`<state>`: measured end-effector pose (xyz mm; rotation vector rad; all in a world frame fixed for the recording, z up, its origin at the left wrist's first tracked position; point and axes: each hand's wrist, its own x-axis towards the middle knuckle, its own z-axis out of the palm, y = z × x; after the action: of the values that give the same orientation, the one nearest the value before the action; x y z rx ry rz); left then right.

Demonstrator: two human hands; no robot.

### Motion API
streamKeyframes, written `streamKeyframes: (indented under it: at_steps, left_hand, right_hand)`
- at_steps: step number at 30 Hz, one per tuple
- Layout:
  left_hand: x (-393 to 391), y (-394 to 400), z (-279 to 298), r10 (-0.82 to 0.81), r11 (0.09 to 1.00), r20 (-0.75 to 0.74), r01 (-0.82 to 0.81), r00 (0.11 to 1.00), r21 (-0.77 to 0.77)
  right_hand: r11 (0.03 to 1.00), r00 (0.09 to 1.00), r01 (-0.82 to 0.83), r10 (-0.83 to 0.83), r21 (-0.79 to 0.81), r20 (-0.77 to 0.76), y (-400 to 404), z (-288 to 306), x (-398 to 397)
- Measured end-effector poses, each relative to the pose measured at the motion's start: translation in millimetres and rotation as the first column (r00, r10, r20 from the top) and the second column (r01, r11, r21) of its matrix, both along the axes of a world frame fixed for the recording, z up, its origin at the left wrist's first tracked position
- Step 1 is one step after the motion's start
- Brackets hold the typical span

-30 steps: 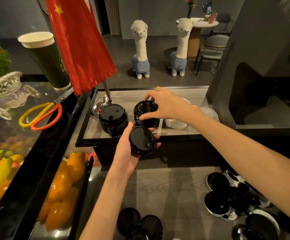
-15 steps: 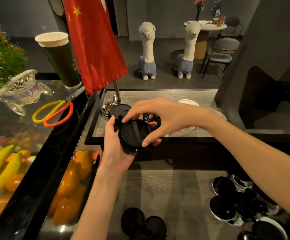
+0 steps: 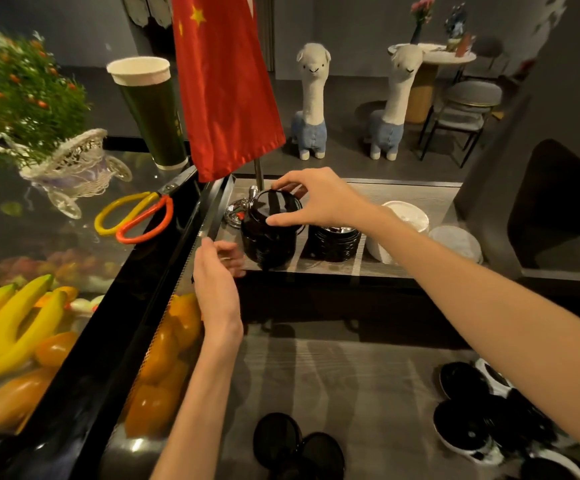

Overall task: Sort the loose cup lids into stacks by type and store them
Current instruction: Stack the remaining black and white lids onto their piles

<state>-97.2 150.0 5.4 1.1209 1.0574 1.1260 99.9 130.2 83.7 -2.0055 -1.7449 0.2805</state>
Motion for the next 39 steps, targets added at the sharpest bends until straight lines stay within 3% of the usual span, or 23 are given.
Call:
streamKeyframes:
  at_steps: [3, 10, 22, 25, 27, 29, 33, 35, 37, 39]
  left_hand:
    - [1.7, 11.0, -19.5, -0.073, 0.994, -0.118, 0.082, 0.990, 0.068]
    - [6.1, 24.1, -32.4, -0.247, 0.969, -0.110, 0.245, 0.963, -0.036]
    - [5.2, 23.8, -29.9, -0.284, 0.956, -0.183, 0.293, 0.941, 0.023]
    - [-4.2, 12.8, -30.7, -0.171, 0.961, -0.150, 0.198, 0.974, 0.195]
    - [-19.5, -4.9, -36.5, -0.070, 0.947, -0.142, 0.110, 0.987, 0.302]
    - [-36.8, -25.3, -51.9, -0.063, 0.922, -0.199, 0.134, 0.978, 0.364]
    - [-63.1, -55.9, -117.9, -0.266, 0.877, -0.469, 0.413, 0.842, 0.246]
    - [-76.1, -63.8, -161.7, -0.371, 0.806, -0.629, 0.573, 0.684, 0.148]
    - [-89.2, -69.6, -204.4, -0.446, 0.707, -0.736, 0.705, 0.508, 0.058]
    - [-100.3, -76.4, -236.7, -0.526, 0.622, -0.765, 0.782, 0.372, -0.048]
  right_hand:
    - [1.000, 1.000, -0.007, 0.007, -0.027, 0.000, 10.6, -6.3, -6.9]
    - [0.997, 0.999, -0.001, 0.005, -0.071, 0.049, 18.9, -10.0, -14.8]
    - [0.991, 0.991, -0.003, 0.021, -0.133, 0.133, 13.7, -11.6, -18.1]
    - [0.998, 0.996, 0.045, -0.048, 0.035, 0.079, -2.3, -15.7, -23.5]
    - [0.962, 0.997, 0.080, -0.070, 0.263, -0.045, -28.3, -28.2, -31.8]
    - [0.938, 0.986, 0.100, -0.048, 0.331, -0.161, -63.7, -50.6, -46.6]
    - [0.991, 0.930, 0.109, -0.075, 0.075, -0.360, -132.4, -131.4, -79.0]
    - [0.984, 0.935, 0.092, -0.138, -0.152, -0.327, -156.6, -188.5, -85.3]
    - [0.893, 0.943, 0.064, -0.200, -0.446, -0.265, -178.5, -241.8, -90.6]
    - [0.837, 0.949, -0.019, -0.158, -0.547, -0.274, -197.8, -281.1, -95.0]
